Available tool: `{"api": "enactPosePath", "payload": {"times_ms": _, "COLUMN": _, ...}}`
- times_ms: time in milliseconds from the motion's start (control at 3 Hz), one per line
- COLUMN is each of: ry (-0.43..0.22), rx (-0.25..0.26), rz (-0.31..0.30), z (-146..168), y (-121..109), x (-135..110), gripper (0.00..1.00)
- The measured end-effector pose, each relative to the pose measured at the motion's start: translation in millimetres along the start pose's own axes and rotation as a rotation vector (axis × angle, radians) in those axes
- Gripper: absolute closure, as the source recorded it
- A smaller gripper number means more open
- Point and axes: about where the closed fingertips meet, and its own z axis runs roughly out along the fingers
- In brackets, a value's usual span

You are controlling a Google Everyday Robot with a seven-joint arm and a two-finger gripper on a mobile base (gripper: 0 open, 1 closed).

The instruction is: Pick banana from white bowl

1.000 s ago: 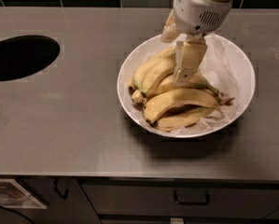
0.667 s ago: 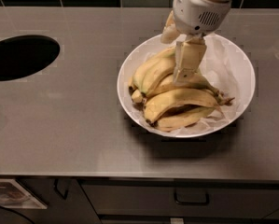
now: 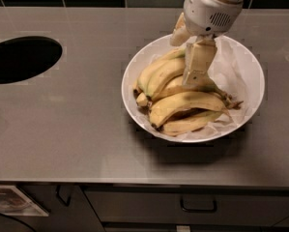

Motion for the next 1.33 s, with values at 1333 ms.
{"api": "enactPosePath", "payload": {"times_ms": 1333, "ry": -0.009, "rx": -0.049, "rz": 0.003, "z": 18, "y": -14, "x": 4, "gripper": 0.34}}
